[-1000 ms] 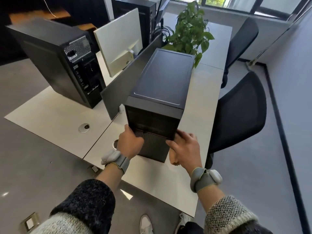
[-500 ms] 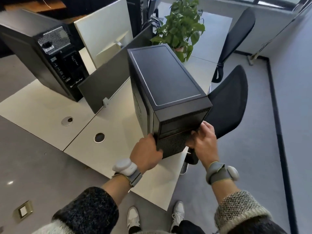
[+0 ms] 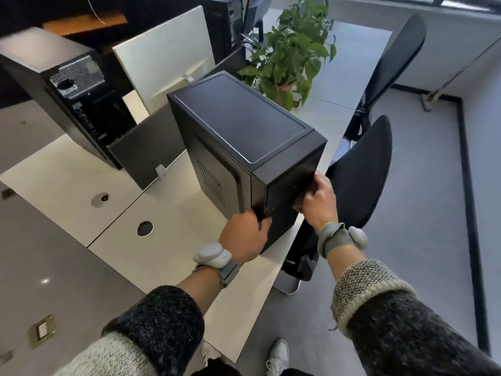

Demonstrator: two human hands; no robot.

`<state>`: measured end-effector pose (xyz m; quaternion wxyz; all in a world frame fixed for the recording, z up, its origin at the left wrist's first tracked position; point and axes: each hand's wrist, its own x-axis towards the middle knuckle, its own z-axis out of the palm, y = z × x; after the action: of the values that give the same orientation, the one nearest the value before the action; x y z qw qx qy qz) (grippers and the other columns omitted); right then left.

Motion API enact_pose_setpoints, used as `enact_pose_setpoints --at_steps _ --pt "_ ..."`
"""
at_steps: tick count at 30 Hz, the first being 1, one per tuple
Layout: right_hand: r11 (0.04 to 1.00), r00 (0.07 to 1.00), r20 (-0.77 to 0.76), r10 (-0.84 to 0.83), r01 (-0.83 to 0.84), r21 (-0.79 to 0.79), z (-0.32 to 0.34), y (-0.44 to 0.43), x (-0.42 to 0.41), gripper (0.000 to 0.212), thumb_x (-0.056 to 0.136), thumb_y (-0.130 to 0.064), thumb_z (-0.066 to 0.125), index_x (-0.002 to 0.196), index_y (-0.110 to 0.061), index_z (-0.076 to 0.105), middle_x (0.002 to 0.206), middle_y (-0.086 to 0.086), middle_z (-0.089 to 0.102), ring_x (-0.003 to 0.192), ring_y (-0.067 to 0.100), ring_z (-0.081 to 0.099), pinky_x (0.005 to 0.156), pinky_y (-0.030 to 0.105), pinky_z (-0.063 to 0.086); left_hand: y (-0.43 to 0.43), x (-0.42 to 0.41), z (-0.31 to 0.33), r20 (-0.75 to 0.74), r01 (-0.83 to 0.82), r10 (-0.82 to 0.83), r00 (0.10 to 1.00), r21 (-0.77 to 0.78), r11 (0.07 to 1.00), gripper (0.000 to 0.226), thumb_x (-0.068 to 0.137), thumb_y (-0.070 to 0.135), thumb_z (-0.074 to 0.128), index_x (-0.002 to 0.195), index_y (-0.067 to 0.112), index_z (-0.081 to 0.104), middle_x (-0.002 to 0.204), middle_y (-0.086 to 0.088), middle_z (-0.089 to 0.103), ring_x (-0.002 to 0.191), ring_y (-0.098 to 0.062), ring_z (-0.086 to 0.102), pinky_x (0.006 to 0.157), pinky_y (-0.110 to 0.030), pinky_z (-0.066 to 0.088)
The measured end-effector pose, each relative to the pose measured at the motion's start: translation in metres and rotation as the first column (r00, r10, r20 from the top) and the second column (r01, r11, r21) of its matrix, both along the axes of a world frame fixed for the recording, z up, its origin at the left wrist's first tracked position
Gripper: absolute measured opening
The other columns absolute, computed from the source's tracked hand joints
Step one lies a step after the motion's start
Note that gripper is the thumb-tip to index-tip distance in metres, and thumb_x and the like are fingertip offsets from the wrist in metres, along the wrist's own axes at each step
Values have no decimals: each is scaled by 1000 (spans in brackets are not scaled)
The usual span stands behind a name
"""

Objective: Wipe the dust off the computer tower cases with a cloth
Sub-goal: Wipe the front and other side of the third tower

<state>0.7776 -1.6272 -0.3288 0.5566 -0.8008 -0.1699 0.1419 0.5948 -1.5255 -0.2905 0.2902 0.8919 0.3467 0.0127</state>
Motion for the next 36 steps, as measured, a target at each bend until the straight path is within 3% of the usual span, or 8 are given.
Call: enact_pose_setpoints --at_steps 4,10,14,17,22,26,30,36 --pt "1000 1000 27 -10 11 -11 15 30 12 69 83 13 44 147 -8 60 150 8 57 143 25 49 126 43 34 17 21 -1 -30 2 -2 1000 5 1000 47 105 52 47 92 9 59 83 -10 61 78 -35 59 67 -35 37" --pt "999 999 37 -27 28 -21 18 70 40 68 89 16 43 152 -7 54 158 9 50 150 22 42 127 21 22 46 49 -7 -44 40 -40 998 -10 999 52 104 58 48 89 8 58 90 -15 67 85 -38 61 69 -38 43" --pt "995 999 37 -19 15 104 2 66 48 57 94 1 53 149 -13 59 154 -2 53 148 17 47 127 40 34 58 52 -11 -71 159 -163 984 -57 986 43 105 53 50 98 11 61 97 -14 69 91 -38 62 75 -40 48" --pt "983 983 -89 -159 166 82 -52 43 33 55 90 -11 54 137 -38 66 138 16 64 115 31 69 95 55 61 78 32 -23 -65 267 -274 959 -103 958 23 103 37 52 112 19 65 106 -8 71 96 -33 65 82 -42 55" --pt "940 914 -243 -325 285 -186 -85 25 -89 28 92 -35 62 118 -36 69 123 3 69 105 20 70 87 45 64 127 -15 -51 -156 321 -340 927 -137 937 27 102 17 49 119 17 69 116 -10 72 106 -32 64 85 -38 53" --pt "938 984 -153 -89 31 -345 -124 74 -165 6 91 -33 53 97 -36 53 91 -3 59 78 14 58 72 27 53 171 -68 -74 -191 244 -291 937 -234 941 32 97 8 49 120 17 69 112 -1 76 104 -25 67 90 -38 56" --pt "924 987 -19 159 -156 -350 -131 173 -209 29 98 -10 61 126 -18 65 122 -1 53 101 3 53 93 8 40 227 -133 -90 -195 80 -132 972 -255 964 35 92 2 49 115 17 71 103 5 77 98 -21 69 81 -28 53" --pt "853 908 227 353 -212 -478 -148 331 -221 47 97 -5 52 143 -7 53 136 14 52 116 30 53 96 40 50 285 -206 -112 -242 -122 67 968 -218 968 30 97 10 48 115 24 67 102 11 75 95 -18 70 81 -34 57"
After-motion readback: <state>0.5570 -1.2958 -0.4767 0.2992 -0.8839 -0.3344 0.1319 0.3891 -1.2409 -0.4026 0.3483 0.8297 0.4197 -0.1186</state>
